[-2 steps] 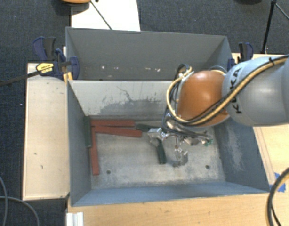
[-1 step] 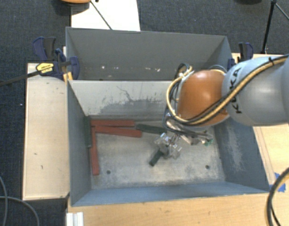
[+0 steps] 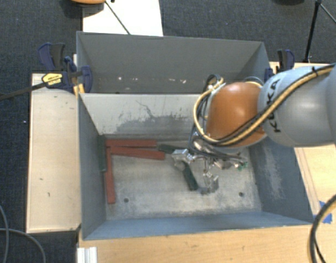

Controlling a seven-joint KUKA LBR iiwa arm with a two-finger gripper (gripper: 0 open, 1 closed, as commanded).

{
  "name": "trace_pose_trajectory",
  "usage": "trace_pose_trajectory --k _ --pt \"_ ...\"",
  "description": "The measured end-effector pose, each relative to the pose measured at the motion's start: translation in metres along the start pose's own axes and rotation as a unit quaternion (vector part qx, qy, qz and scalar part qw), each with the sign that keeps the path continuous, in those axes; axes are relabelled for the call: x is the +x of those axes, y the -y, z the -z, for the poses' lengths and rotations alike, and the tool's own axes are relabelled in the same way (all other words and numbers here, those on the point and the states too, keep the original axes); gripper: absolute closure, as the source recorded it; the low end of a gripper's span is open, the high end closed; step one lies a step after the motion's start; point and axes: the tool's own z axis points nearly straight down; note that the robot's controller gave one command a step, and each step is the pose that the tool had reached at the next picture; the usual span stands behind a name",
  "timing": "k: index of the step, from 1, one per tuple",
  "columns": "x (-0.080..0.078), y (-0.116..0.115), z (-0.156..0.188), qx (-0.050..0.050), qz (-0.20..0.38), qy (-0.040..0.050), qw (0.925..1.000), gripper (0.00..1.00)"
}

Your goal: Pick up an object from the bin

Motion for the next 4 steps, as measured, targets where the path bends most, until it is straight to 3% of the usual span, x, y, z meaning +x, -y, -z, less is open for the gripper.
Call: trace_pose_trajectory --k 1,2,3,4 --pt "-0.0007 0.0003 0.0010 0.001 -0.001 0.0008 1.0000 1.00" --pt "0.0001 0.0000 0.0000 0.000 0.002 -0.0004 1.0000 0.00" --pt "-0.0009 0.0004 0.0010 0.000 0.000 0.0008 1.0000 1.00" --pt "0.0001 0.0000 0.0000 0.000 -0.001 -0.0006 1.0000 0.00"
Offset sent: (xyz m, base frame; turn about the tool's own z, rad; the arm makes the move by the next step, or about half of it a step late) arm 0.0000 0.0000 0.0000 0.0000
